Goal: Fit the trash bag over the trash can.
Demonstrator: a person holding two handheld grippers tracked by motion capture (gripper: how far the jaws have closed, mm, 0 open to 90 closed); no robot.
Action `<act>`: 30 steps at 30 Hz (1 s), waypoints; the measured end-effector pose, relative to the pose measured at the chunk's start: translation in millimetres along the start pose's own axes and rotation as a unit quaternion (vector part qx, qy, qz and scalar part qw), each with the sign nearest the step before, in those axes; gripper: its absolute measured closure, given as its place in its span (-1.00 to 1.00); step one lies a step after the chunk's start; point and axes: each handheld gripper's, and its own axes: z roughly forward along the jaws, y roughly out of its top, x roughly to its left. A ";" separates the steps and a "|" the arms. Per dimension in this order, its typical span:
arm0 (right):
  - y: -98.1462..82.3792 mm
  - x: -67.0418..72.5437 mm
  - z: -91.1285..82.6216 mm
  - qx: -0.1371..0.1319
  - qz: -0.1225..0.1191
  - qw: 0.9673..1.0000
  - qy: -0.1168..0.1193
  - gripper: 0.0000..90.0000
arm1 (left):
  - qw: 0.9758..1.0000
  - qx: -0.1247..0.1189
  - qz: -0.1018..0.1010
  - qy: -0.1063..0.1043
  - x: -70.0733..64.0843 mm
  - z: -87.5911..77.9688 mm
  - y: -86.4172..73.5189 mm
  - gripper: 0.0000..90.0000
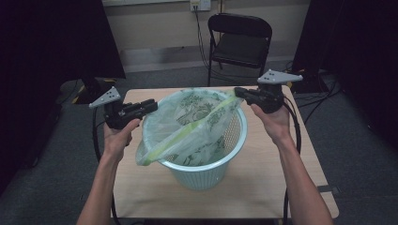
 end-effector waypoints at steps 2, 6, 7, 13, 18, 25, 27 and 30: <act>-9.6 -3.8 -5.3 -0.006 0.010 1.000 -0.002 1.00 | 1.000 0.003 0.007 0.001 -4.1 -2.6 0.0 0.66; -27.0 -9.6 -6.1 -0.004 0.028 1.000 -0.004 1.00 | 1.000 0.006 0.014 0.004 -8.8 -8.0 -0.5 0.66; -30.3 -10.3 -4.9 -0.003 0.032 0.999 -0.002 1.00 | 1.000 0.005 0.014 0.003 -8.7 -9.0 -1.0 0.66; -36.8 -10.1 7.1 0.010 0.029 1.000 0.001 0.76 | 1.000 0.005 0.000 0.005 -1.2 3.0 8.8 0.34; -22.3 -15.3 2.3 -0.004 0.034 0.999 -0.018 0.41 | 1.000 0.029 0.001 0.001 8.4 23.8 13.9 0.32; -3.7 -3.8 -2.8 -0.023 0.020 0.999 -0.019 0.21 | 1.000 0.011 -0.007 -0.008 8.9 14.5 10.8 0.95; -0.3 -0.1 -1.2 -0.026 0.017 0.999 -0.014 0.20 | 1.000 0.010 -0.008 -0.012 8.1 9.0 9.2 0.96; 6.1 6.2 4.0 -0.026 0.011 1.000 -0.005 0.17 | 1.000 0.006 -0.012 -0.016 4.8 -4.3 4.6 0.99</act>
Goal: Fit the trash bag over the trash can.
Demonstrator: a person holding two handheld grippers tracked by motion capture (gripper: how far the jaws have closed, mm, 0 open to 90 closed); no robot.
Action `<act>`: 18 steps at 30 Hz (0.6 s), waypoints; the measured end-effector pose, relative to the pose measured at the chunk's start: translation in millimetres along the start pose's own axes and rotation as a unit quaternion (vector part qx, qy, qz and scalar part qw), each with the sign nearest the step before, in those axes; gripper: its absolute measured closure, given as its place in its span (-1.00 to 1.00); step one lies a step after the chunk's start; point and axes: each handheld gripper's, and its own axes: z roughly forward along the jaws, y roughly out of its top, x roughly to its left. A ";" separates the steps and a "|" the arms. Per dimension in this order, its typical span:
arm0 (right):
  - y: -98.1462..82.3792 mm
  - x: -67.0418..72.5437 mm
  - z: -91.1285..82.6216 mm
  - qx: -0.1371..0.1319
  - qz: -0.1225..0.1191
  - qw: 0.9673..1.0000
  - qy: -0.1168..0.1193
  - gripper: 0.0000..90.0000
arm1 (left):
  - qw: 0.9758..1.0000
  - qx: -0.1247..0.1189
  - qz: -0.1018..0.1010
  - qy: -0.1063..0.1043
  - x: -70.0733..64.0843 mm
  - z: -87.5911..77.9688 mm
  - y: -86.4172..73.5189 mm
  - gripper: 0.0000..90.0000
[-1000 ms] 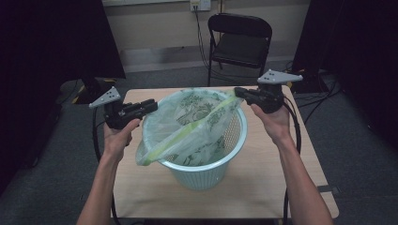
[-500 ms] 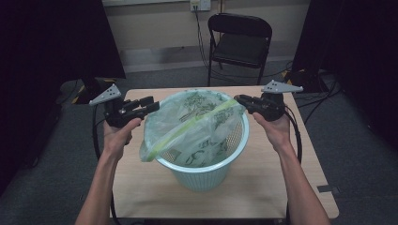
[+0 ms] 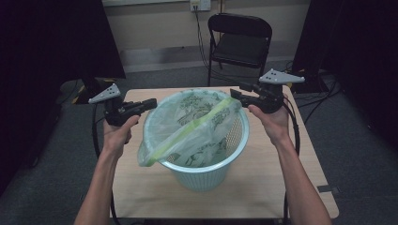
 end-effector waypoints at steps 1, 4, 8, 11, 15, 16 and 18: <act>1.4 1.6 2.2 0.002 -0.001 1.000 0.003 0.16 | 1.000 -0.003 -0.002 -0.002 -2.2 -4.6 -2.1 0.99; 4.6 6.5 8.1 0.003 -0.002 1.000 0.008 0.12 | 1.000 -0.008 0.001 -0.007 -10.7 -18.0 -8.2 0.99; 8.3 11.7 13.8 0.010 -0.005 1.000 0.016 0.14 | 1.000 -0.004 0.011 -0.010 -17.2 -25.0 -6.4 0.93; 11.8 14.6 19.6 0.019 -0.007 0.999 0.031 0.23 | 1.000 -0.016 0.010 -0.008 -13.1 -17.2 2.1 0.74; 14.4 11.5 30.5 0.034 -0.001 0.999 0.034 0.26 | 1.000 -0.003 0.003 0.010 -1.7 10.6 10.7 0.65; 14.8 11.0 33.1 0.038 -0.001 0.999 0.032 0.24 | 1.000 0.008 0.006 0.017 0.6 18.8 10.6 0.65; 14.7 11.6 37.3 0.052 -0.004 0.998 0.036 0.20 | 1.000 0.008 -0.003 0.015 5.2 25.7 8.3 0.68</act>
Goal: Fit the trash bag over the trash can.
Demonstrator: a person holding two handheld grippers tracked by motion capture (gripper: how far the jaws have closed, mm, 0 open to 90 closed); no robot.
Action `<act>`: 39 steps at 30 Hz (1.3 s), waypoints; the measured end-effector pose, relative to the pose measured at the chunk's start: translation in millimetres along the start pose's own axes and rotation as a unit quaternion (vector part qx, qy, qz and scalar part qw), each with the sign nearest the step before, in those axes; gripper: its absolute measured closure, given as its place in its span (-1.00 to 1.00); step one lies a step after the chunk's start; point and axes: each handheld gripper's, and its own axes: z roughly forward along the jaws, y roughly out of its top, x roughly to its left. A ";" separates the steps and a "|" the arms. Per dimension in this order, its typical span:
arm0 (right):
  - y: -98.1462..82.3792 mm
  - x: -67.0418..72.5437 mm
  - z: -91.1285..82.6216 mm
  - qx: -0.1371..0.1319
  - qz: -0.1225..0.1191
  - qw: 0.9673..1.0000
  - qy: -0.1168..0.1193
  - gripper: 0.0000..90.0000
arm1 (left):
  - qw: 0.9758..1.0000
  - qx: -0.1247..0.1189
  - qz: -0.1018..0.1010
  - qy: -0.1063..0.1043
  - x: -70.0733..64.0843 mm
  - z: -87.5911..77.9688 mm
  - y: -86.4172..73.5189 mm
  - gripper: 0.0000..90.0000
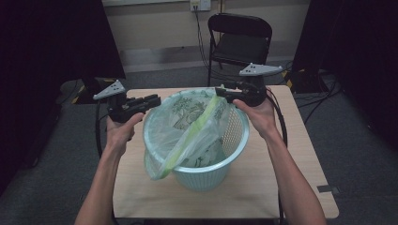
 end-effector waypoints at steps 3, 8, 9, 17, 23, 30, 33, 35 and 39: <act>-1.7 1.7 4.4 0.028 -0.006 1.000 -0.008 0.15 | 1.000 -0.004 0.000 0.006 -0.7 -2.5 -1.3 0.79; -4.2 2.4 8.9 0.059 -0.017 0.998 -0.020 0.30 | 1.000 0.003 0.010 0.006 -9.0 -12.8 -3.9 0.77; -4.3 3.4 8.8 0.053 -0.021 0.998 -0.023 0.36 | 1.000 0.000 0.008 0.009 -10.4 -14.5 -5.4 0.75; -3.8 4.4 -2.1 0.008 -0.031 0.999 -0.018 1.00 | 1.000 -0.010 0.008 0.011 -12.7 -18.0 -10.2 0.73; -11.4 1.6 -28.0 -0.034 -0.015 0.999 -0.030 1.00 | 1.000 -0.016 0.009 0.016 -13.8 -17.8 -11.4 0.73; -46.2 -9.5 -47.6 -0.062 0.030 0.997 -0.036 1.00 | 1.000 -0.008 0.014 0.013 -19.5 -12.5 -10.0 0.73; -59.2 -13.9 -49.4 -0.062 0.043 0.997 -0.034 1.00 | 1.000 -0.005 0.014 0.011 -19.4 -11.7 -9.0 0.73; -66.7 -16.8 -47.9 -0.057 0.051 0.997 -0.028 0.99 | 1.000 -0.003 0.016 0.010 -18.4 -10.4 -7.6 0.73; -70.8 -19.5 -42.4 -0.047 0.053 0.997 -0.027 0.94 | 1.000 -0.001 0.019 0.009 -10.2 -1.6 0.4 0.39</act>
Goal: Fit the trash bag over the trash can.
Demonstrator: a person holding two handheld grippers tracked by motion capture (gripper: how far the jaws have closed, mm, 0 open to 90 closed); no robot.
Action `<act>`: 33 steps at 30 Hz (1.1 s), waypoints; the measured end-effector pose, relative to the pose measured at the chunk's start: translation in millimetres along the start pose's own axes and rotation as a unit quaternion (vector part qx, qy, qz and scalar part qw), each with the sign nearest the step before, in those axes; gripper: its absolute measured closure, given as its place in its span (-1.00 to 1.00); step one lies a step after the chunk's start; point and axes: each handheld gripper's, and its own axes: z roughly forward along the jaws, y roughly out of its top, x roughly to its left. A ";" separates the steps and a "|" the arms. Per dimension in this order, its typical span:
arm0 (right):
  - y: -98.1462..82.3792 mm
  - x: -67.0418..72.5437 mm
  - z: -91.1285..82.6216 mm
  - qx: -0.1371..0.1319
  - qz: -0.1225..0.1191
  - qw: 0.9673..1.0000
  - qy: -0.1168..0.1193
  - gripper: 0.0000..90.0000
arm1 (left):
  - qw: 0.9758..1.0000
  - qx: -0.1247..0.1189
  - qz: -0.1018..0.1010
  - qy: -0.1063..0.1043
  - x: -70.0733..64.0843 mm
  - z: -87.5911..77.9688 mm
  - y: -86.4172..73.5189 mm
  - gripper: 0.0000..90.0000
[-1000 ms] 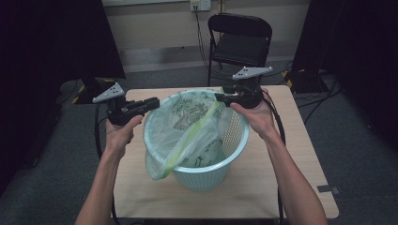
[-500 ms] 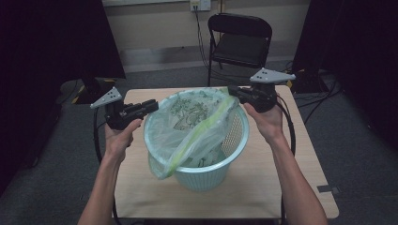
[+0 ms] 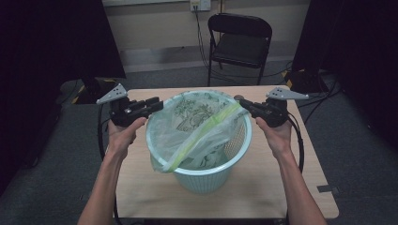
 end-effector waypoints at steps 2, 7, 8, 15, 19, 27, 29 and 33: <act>2.9 -0.6 1.3 0.006 -0.006 1.000 -0.003 0.83 | 1.000 -0.005 -0.015 -0.025 8.0 8.0 4.3 0.20; 19.9 -5.7 -3.7 -0.012 -0.001 1.000 -0.027 0.45 | 0.998 0.020 -0.021 -0.057 14.0 26.6 7.7 0.42; 22.7 -5.4 -4.3 -0.015 0.000 0.999 -0.030 0.39 | 0.998 0.021 -0.016 -0.052 13.9 26.6 7.3 0.58; 42.5 12.6 4.0 -0.017 -0.019 0.999 -0.023 0.15 | 0.999 0.011 -0.011 -0.048 10.8 13.8 4.8 1.00; 50.3 21.8 10.8 -0.019 -0.023 0.999 -0.015 0.11 | 0.999 0.004 -0.016 -0.034 4.5 -6.5 -2.7 1.00; 60.4 32.9 23.8 0.008 -0.035 0.999 -0.002 0.11 | 0.999 -0.026 -0.014 -0.041 -15.1 -46.6 -17.5 0.99; 63.0 35.6 25.9 0.012 -0.037 0.999 0.002 0.13 | 0.999 -0.033 -0.016 -0.028 -11.3 -42.0 -10.5 0.87; 64.2 38.8 31.8 0.026 -0.041 0.999 0.017 0.16 | 0.999 -0.027 -0.022 -0.022 -0.8 -14.9 0.1 0.57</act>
